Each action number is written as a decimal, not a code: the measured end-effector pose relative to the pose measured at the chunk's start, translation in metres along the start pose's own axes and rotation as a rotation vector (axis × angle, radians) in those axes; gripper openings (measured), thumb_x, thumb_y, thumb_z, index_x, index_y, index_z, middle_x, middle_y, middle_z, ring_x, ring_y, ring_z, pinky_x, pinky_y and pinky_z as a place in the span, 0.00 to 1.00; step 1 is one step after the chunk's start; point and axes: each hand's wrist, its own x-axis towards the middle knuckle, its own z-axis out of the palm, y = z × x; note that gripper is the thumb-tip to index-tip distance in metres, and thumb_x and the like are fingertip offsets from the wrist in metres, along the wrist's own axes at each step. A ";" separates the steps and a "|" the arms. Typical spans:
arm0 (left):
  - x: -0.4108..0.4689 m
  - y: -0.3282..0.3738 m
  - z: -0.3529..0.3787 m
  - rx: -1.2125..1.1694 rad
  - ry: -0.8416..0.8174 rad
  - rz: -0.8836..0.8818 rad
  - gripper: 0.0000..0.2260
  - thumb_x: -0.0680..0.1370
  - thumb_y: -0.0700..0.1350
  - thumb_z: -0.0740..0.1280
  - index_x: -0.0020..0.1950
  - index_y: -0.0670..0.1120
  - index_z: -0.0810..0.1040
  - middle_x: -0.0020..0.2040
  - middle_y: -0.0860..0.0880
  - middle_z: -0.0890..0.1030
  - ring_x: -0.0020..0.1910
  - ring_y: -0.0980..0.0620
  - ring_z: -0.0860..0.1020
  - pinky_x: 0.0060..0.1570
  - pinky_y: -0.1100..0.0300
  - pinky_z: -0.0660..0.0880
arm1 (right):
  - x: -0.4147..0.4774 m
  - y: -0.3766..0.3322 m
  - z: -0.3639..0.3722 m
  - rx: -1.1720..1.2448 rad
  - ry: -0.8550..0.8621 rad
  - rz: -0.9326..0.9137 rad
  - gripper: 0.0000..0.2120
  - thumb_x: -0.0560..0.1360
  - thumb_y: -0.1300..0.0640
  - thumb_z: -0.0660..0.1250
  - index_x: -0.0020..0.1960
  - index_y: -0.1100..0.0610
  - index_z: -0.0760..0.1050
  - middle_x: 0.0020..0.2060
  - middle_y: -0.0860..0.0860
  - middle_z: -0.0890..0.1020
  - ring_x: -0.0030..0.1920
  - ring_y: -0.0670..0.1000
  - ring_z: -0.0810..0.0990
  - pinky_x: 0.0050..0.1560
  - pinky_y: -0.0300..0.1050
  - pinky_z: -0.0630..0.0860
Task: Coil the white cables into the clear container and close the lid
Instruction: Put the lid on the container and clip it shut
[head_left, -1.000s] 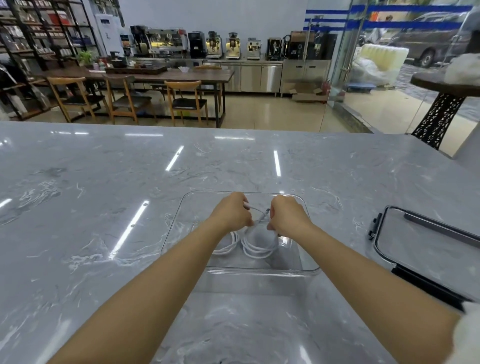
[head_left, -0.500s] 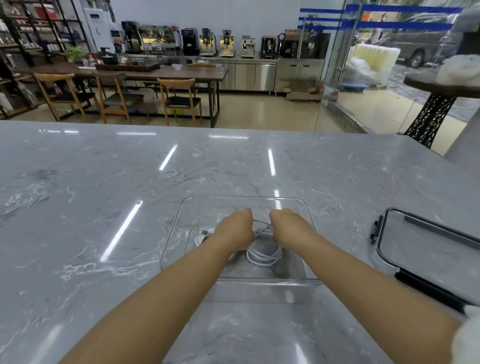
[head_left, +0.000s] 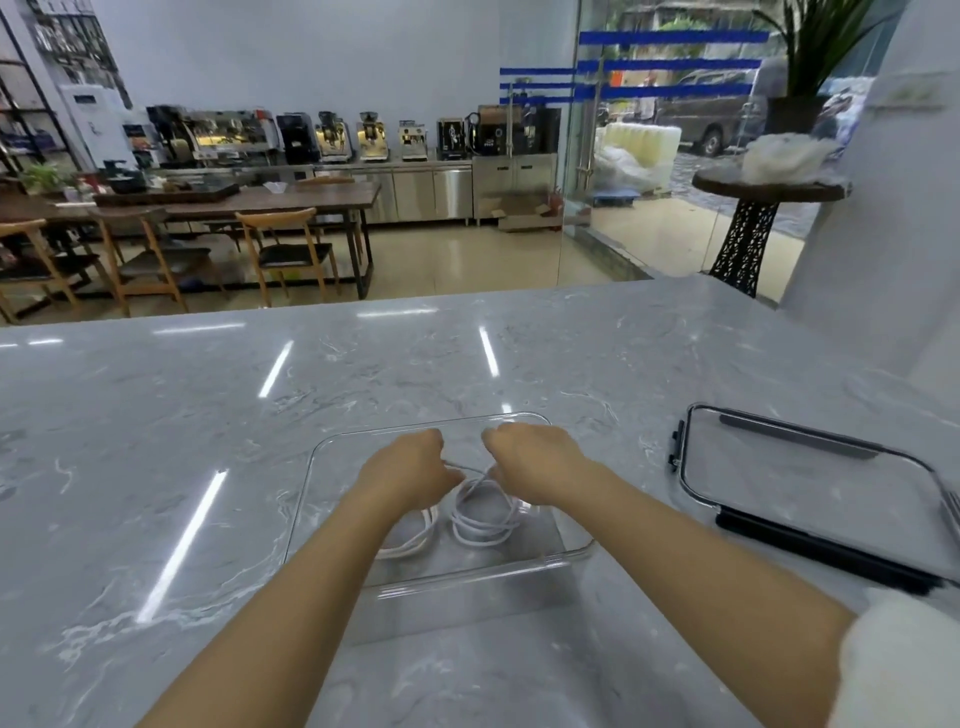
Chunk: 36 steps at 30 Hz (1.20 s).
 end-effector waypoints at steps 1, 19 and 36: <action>-0.003 0.002 -0.006 -0.018 0.027 -0.008 0.21 0.76 0.52 0.64 0.66 0.44 0.69 0.63 0.44 0.75 0.58 0.44 0.75 0.56 0.53 0.73 | -0.004 0.004 -0.007 0.024 0.054 -0.010 0.13 0.77 0.57 0.59 0.59 0.60 0.68 0.57 0.58 0.76 0.55 0.61 0.76 0.45 0.48 0.68; 0.020 0.249 0.067 -0.149 0.150 0.215 0.26 0.76 0.60 0.59 0.68 0.44 0.66 0.66 0.45 0.72 0.63 0.45 0.72 0.57 0.52 0.70 | -0.163 0.275 -0.001 0.210 0.338 0.477 0.30 0.77 0.40 0.56 0.74 0.50 0.53 0.70 0.51 0.67 0.67 0.54 0.67 0.62 0.49 0.67; 0.054 0.267 0.130 -0.513 0.098 -0.119 0.15 0.73 0.52 0.66 0.40 0.40 0.70 0.37 0.45 0.73 0.42 0.42 0.73 0.38 0.54 0.66 | -0.193 0.352 0.058 0.648 0.292 0.844 0.18 0.74 0.50 0.64 0.31 0.57 0.63 0.36 0.56 0.75 0.39 0.56 0.72 0.38 0.46 0.65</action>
